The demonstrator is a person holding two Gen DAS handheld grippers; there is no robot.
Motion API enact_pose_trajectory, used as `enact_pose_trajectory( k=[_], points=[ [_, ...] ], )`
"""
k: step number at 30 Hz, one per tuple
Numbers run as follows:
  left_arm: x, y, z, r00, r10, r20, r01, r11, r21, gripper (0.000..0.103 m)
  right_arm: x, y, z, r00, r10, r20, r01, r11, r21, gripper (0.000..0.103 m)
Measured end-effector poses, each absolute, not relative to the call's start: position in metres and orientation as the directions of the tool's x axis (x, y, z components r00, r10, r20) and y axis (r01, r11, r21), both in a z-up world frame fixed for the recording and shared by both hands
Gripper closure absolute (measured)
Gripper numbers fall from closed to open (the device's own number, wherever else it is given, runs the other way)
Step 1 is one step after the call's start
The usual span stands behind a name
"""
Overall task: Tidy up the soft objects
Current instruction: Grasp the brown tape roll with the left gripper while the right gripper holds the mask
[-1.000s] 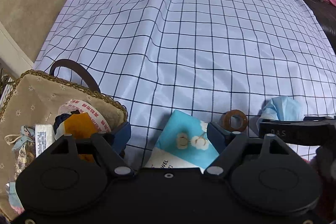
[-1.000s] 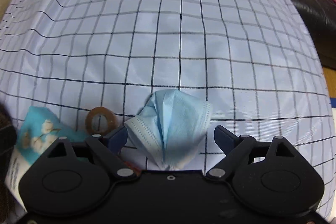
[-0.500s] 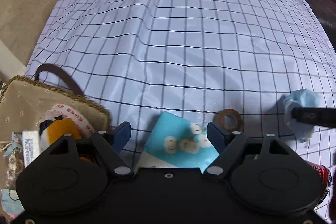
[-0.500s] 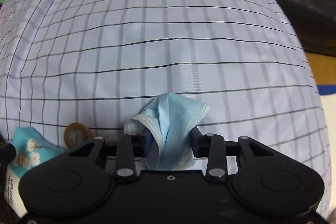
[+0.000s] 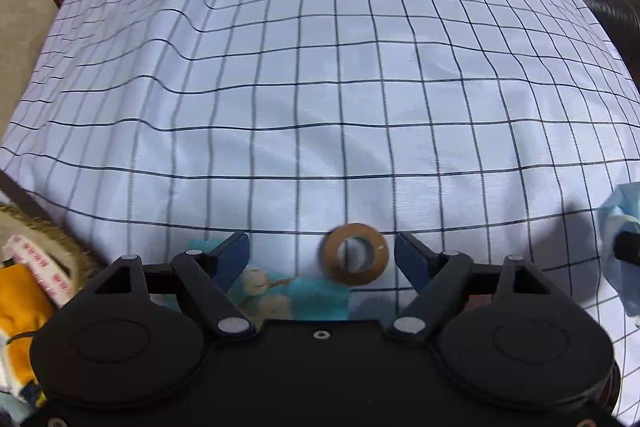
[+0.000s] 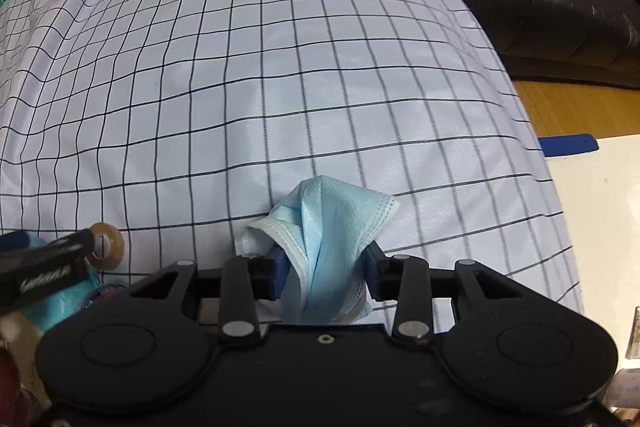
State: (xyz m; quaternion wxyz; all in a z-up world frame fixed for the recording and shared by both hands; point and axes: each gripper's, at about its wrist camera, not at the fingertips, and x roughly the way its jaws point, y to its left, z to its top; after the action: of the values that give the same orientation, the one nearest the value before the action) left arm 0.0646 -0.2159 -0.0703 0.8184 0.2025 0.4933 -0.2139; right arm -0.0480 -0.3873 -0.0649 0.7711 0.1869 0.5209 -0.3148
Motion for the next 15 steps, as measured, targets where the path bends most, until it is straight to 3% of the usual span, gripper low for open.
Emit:
enact_pose_trajectory(
  k=[12, 15],
  points=[
    [0.069, -0.243, -0.106, 0.367, -0.096, -0.925, 0.555, 0.821, 0.135, 0.023, -0.069, -0.414, -0.083, 0.221, -0.282, -0.934, 0.699, 0.713, -0.05, 0.066],
    [0.071, -0.246, -0.115, 0.361, -0.077, -0.929, 0.548, 0.824, 0.144, 0.023, -0.074, -0.418, -0.084, 0.223, -0.275, -0.935, 0.699, 0.714, -0.043, 0.061]
  ],
)
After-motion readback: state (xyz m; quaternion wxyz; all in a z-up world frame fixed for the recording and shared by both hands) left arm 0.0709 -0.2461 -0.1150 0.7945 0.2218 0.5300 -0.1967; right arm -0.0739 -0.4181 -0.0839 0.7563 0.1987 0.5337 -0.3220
